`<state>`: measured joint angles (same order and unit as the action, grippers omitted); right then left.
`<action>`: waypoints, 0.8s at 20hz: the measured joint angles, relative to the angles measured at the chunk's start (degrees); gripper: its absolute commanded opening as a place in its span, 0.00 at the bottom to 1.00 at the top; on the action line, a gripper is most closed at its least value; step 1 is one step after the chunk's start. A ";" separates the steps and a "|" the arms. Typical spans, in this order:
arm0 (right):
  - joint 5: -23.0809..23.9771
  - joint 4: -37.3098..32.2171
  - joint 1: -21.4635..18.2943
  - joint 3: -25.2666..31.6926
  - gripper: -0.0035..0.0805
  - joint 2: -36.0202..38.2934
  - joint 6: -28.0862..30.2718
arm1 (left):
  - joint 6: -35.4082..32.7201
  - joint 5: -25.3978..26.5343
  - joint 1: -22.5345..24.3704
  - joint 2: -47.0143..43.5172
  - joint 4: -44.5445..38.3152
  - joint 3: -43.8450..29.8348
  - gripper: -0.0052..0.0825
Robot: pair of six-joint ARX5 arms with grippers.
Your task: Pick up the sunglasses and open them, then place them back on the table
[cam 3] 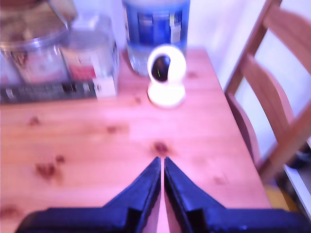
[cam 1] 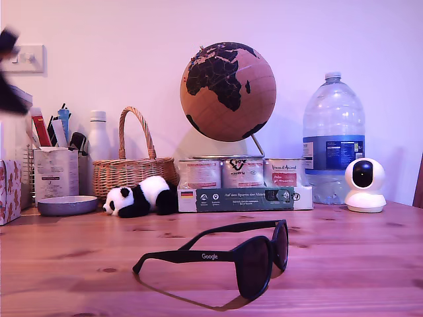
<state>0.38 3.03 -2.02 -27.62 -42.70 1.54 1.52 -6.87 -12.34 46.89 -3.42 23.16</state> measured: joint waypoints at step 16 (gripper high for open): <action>0.44 -19.54 5.60 14.19 0.03 4.55 0.24 | -0.15 -2.05 7.13 -16.44 -6.69 -12.83 0.04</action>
<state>0.82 -16.51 3.57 -13.43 -38.15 1.78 1.37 -8.93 -5.21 30.46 -10.11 10.33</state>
